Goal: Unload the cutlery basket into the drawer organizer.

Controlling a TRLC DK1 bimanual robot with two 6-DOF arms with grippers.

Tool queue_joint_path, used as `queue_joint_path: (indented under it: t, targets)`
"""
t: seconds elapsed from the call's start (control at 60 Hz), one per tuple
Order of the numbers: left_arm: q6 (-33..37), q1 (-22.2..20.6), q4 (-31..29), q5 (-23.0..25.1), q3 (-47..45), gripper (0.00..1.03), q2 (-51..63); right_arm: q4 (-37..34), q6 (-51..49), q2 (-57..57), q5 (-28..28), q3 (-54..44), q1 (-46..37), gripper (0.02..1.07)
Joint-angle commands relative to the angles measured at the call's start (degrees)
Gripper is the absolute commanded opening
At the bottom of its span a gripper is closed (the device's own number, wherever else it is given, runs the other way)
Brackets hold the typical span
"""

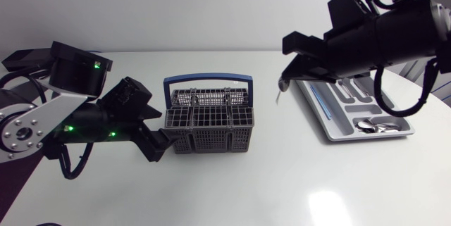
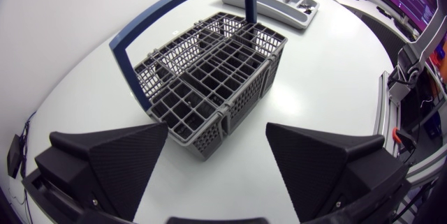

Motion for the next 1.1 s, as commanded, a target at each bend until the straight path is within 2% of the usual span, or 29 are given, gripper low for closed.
queue_joint_path:
  t: [0.0,0.167,0.3,0.5,0.683,1.083]
  targets:
    - [-1.0,1.4,0.9,-0.9,-1.6,0.98,-1.3,-1.1,-3.8,-1.2,1.4,-2.8,-2.1,0.08]
    - [-2.1,2.2,2.5,-3.6,-3.2,0.98,-3.6,-1.7,-9.3,-2.7,6.2,-6.3,-5.5,0.08]
    - [-2.7,2.3,5.8,-8.0,-5.6,0.98,-6.3,-1.6,-12.9,-3.8,7.4,-8.4,-9.2,0.08]
    - [-3.4,5.2,6.7,-9.4,-8.5,0.98,-11.4,-1.0,-18.5,-5.4,8.5,-11.0,-15.9,0.08]
    - [-3.5,8.4,7.2,-9.8,-10.9,0.98,-15.2,2.1,-23.7,-6.7,11.2,-14.7,-20.9,0.08]
    - [-5.5,9.9,9.5,-14.2,-15.4,0.98,-21.9,10.5,-33.6,-9.4,20.5,-23.5,-25.1,0.08]
